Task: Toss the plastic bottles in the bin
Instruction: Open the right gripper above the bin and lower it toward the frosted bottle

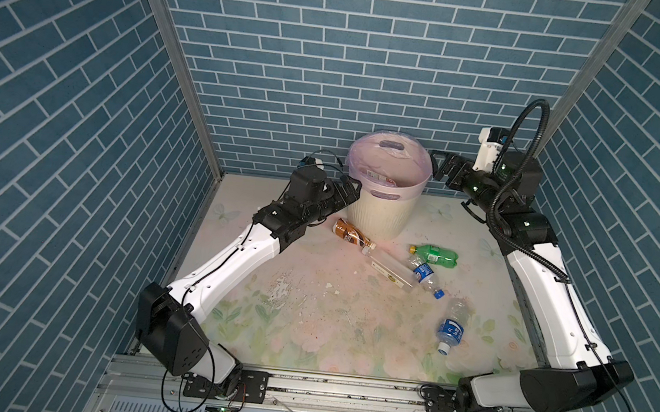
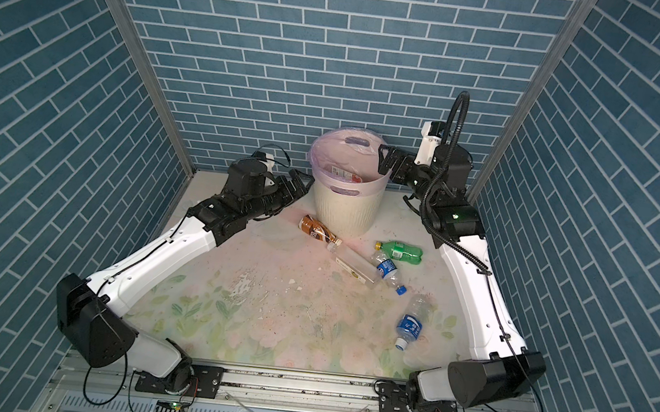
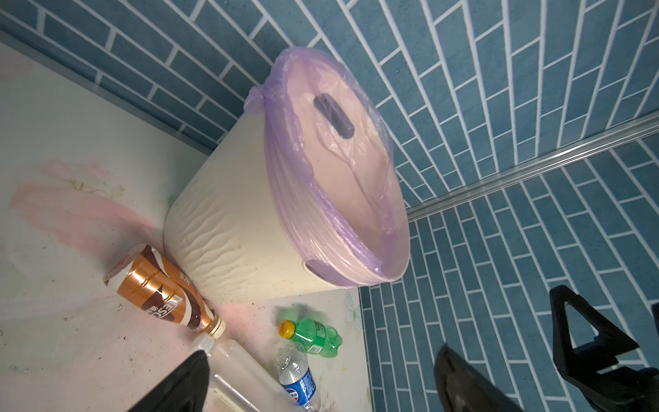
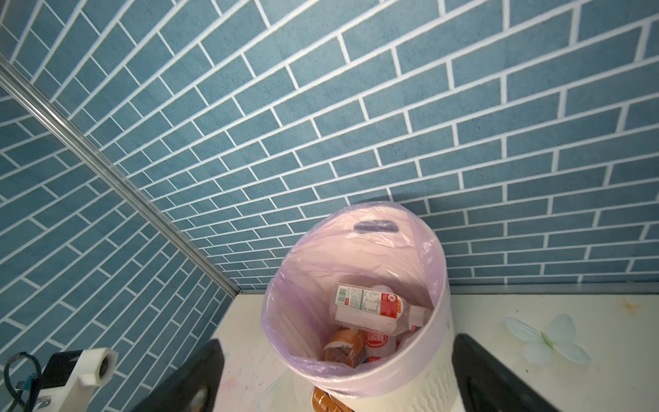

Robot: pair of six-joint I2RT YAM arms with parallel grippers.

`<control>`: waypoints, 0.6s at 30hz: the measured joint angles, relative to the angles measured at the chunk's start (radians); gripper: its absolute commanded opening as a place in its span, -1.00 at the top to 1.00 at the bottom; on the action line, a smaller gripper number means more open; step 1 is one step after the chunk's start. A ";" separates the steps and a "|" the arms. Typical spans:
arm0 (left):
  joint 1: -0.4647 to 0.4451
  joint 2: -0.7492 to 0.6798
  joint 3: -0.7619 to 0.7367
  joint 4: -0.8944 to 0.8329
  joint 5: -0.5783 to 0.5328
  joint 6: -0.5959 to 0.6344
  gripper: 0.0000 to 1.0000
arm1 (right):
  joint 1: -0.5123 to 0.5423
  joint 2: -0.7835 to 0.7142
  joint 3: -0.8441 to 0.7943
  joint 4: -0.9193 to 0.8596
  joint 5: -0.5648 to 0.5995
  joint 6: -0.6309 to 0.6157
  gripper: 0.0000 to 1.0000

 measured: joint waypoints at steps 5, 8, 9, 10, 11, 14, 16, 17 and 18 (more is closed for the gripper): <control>-0.011 0.000 -0.082 0.000 0.021 -0.016 -0.99 | -0.001 -0.089 -0.217 -0.006 0.008 0.002 -0.99; -0.021 0.000 -0.124 0.008 0.033 -0.029 -0.99 | 0.001 -0.126 -0.333 -0.015 0.006 0.002 -0.99; -0.024 0.001 -0.138 0.012 0.039 -0.035 -0.99 | 0.005 -0.137 -0.370 -0.018 0.006 0.001 -0.98; -0.026 0.002 -0.151 0.015 0.044 -0.041 -0.99 | 0.010 -0.145 -0.398 -0.020 0.006 0.000 -0.98; -0.027 0.002 -0.163 0.019 0.050 -0.045 -0.99 | 0.018 -0.152 -0.426 -0.024 0.007 -0.001 -0.98; -0.031 0.002 -0.206 0.040 0.056 -0.054 -0.99 | 0.070 -0.158 -0.493 -0.031 0.011 -0.026 -0.99; -0.031 0.002 -0.230 0.048 0.058 -0.061 -0.99 | 0.108 -0.158 -0.532 -0.032 0.012 -0.047 -0.98; -0.031 0.002 -0.243 0.054 0.061 -0.062 -0.99 | 0.126 -0.157 -0.553 -0.032 0.012 -0.057 -0.98; -0.030 0.000 -0.256 0.061 0.066 -0.064 -0.99 | 0.142 -0.155 -0.570 -0.032 0.012 -0.069 -0.99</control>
